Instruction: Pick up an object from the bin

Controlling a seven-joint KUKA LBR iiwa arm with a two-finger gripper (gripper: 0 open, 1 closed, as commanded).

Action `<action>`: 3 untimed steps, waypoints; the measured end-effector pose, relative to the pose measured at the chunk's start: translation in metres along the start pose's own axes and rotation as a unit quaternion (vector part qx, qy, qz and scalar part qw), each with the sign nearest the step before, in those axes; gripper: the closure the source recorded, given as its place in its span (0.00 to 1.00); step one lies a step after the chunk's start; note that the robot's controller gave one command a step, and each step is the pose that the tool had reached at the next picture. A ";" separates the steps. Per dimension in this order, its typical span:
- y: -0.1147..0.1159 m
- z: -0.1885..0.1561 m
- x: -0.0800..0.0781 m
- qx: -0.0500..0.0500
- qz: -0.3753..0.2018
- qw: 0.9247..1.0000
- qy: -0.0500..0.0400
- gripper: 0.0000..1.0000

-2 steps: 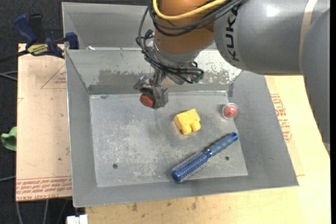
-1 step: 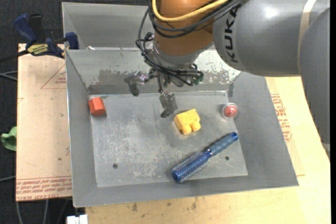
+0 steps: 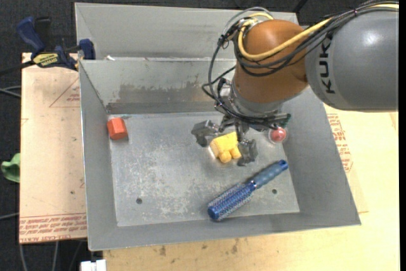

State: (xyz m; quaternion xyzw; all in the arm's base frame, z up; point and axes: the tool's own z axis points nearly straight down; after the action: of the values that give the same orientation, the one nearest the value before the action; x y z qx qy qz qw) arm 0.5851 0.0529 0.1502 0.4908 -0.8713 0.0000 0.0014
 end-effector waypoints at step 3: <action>0.091 0.036 0.054 0.000 -0.060 0.998 -0.002 1.00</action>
Offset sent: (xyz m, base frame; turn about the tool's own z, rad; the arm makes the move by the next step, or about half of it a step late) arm -0.0719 0.0258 -0.0282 -0.2103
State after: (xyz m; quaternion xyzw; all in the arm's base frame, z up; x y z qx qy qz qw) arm 0.4792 0.0543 0.1147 0.5423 -0.8402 -0.0009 -0.0002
